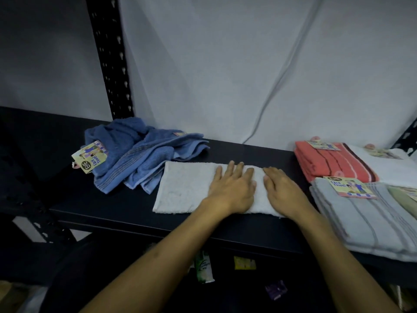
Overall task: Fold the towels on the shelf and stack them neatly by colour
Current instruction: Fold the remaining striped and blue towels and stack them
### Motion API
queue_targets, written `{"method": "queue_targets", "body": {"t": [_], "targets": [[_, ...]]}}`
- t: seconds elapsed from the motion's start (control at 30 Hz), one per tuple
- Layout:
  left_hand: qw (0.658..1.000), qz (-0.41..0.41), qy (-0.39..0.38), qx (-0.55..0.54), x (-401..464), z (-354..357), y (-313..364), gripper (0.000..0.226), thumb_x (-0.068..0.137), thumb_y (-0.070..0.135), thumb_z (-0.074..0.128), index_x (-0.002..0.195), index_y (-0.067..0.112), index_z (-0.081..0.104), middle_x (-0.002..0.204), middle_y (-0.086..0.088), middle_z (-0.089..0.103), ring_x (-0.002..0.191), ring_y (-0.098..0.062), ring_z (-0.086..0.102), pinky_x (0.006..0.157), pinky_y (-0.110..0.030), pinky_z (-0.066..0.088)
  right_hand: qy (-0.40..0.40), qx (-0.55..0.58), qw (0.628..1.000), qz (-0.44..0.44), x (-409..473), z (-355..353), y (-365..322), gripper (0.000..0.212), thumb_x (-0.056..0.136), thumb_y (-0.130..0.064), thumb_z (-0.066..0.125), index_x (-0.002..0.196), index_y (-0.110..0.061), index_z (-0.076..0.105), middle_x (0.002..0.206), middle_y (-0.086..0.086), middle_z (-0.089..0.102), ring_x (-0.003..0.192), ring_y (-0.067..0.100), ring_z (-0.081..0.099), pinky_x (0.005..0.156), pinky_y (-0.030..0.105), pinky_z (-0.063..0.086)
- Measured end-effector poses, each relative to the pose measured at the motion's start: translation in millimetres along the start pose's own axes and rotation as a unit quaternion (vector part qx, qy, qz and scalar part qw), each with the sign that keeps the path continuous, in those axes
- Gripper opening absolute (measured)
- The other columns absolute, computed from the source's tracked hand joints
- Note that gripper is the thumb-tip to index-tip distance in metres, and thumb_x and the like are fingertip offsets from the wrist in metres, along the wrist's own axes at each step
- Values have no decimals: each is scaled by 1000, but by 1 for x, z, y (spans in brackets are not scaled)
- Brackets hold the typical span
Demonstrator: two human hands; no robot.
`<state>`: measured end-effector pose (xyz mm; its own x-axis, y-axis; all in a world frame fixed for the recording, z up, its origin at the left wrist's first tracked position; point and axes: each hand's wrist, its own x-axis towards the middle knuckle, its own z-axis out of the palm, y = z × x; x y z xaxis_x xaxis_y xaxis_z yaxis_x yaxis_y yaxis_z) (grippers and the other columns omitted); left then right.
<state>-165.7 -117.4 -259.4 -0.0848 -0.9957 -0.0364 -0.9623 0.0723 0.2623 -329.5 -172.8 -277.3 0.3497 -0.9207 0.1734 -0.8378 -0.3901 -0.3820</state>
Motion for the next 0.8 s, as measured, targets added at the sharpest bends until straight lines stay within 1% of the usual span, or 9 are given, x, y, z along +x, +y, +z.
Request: {"method": "queue_targets", "body": {"t": [0.2,0.3,0.4,0.43,0.5,0.57,0.6,0.7,0.8], "targets": [[997,-54,-17,46,-36,-22,-76,70,99,70,9,160,39,-6,169,3,-15,154,-16,-18,125,-44,-12,-32,-36,999,10,0,-3,0,51,108,-37,29,156,-19,31,165,1,23,153,22,15,122,35,14],[996,-78,-7,45,-58,-31,-112,73,98,72,8,160,38,-5,169,3,-12,154,-12,-17,125,-43,-13,-37,-108,993,10,0,-8,-8,52,108,-40,27,157,-23,28,166,-3,22,154,23,10,120,42,21],[996,-81,-19,44,-64,-34,-122,73,98,71,9,161,35,-4,169,3,-12,154,-11,-16,124,-44,-14,0,-164,986,-12,-1,-11,-16,53,108,-38,29,157,-19,30,163,3,30,153,26,14,120,42,22],[994,-87,-19,55,-63,-36,-120,73,100,68,11,162,33,-2,170,1,-10,155,-14,-15,125,-45,-13,16,-156,987,-19,-2,-9,-17,52,107,-35,33,156,-17,31,160,6,35,152,26,19,120,42,23],[991,-100,8,89,-55,-39,-103,67,104,56,18,162,23,7,170,-6,-1,157,-24,-7,125,-50,-7,34,-74,997,-16,-6,-3,-18,53,105,-29,40,155,-14,34,156,12,42,149,26,30,119,42,28],[990,-78,54,101,-41,-38,-66,61,106,41,25,160,14,17,169,-10,8,156,-32,2,125,-54,0,33,23,999,-2,-9,1,-18,49,105,-25,41,152,-13,39,156,10,42,149,22,30,119,40,29],[993,-51,66,82,-32,-34,-44,59,106,38,27,159,13,20,168,-11,12,156,-32,5,125,-54,2,26,37,999,-1,-10,1,-17,47,105,-23,41,151,-11,41,157,8,41,150,20,28,120,37,27],[1000,10,13,4,-9,-16,9,57,108,39,21,161,18,16,169,-10,10,156,-29,2,125,-52,2,2,21,1000,-18,-14,0,-11,46,107,-23,37,151,-8,41,159,6,38,152,18,22,122,32,21],[1000,1,2,11,0,-2,7,56,108,44,13,162,30,7,170,-7,-1,157,-24,-7,125,-51,-7,-17,-2,999,-33,-15,-2,-4,49,108,-27,34,153,-8,36,161,5,33,153,17,17,122,27,13]]}}
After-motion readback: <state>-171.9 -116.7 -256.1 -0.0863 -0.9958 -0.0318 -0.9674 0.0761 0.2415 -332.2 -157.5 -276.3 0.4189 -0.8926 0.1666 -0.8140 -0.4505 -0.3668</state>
